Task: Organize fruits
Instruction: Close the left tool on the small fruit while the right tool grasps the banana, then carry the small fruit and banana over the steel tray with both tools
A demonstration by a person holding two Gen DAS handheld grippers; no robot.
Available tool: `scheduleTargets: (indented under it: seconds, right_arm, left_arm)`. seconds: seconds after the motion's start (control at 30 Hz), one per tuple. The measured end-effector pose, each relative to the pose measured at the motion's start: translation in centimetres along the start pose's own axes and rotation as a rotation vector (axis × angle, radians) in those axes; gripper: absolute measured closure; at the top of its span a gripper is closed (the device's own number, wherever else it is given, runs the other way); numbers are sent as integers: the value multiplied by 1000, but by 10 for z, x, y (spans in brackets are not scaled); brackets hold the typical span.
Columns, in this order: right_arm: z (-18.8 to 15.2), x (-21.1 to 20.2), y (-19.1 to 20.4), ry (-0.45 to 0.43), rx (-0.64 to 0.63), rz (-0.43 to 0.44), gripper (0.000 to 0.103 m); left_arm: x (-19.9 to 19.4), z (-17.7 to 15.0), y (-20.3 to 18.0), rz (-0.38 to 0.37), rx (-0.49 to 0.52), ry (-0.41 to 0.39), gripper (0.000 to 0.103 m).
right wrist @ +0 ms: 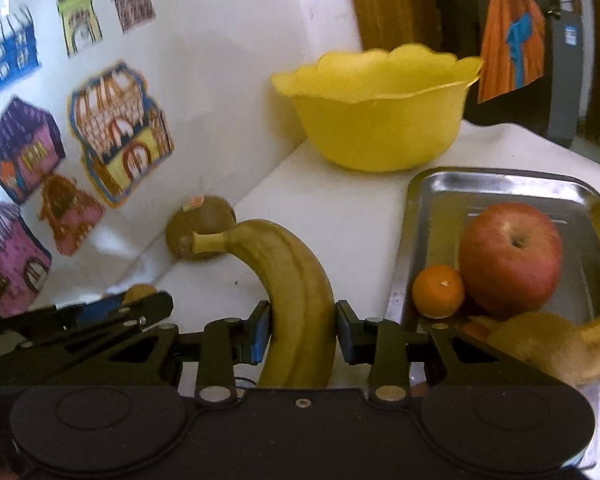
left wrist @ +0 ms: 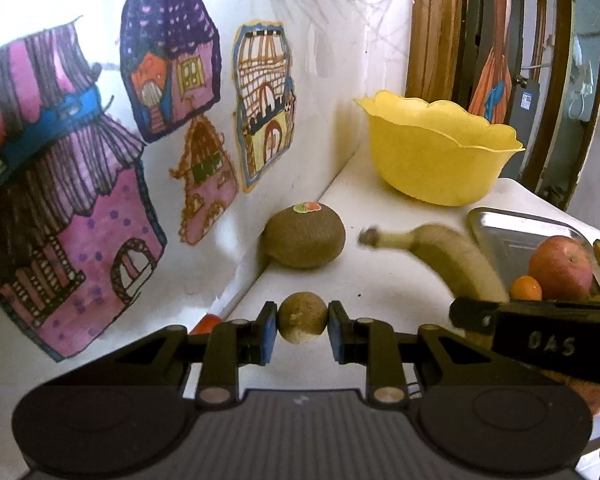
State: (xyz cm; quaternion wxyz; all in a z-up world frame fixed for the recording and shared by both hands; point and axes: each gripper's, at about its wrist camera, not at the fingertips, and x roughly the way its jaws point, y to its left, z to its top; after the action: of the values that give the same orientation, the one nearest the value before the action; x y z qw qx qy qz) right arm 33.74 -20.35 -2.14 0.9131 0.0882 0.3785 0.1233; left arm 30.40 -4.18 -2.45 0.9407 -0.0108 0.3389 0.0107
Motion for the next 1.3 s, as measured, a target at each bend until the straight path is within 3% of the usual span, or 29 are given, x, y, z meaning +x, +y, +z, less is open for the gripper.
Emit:
scheduleTargets:
  seconds: [0.43, 0.63, 0.8, 1.0, 1.3]
  right_arm:
    - [-13, -60, -23, -198, 92, 97, 67]
    - [-13, -99, -41, -267, 116, 99, 67]
    - [-15, -137, -66, -301, 123, 55, 67]
    - [-29, -174, -106, -287, 165, -62, 67]
    - [-55, -186, -152, -234, 233, -138, 67]
  left_arm:
    - [-34, 0, -24, 18, 21, -53, 73]
    - [-47, 7, -49, -4, 48, -80, 73]
    - [-53, 11, -83, -68, 74, -94, 73]
    - [-54, 14, -123, -147, 87, -88, 73]
    - [-64, -4, -169, -220, 159, -72, 73]
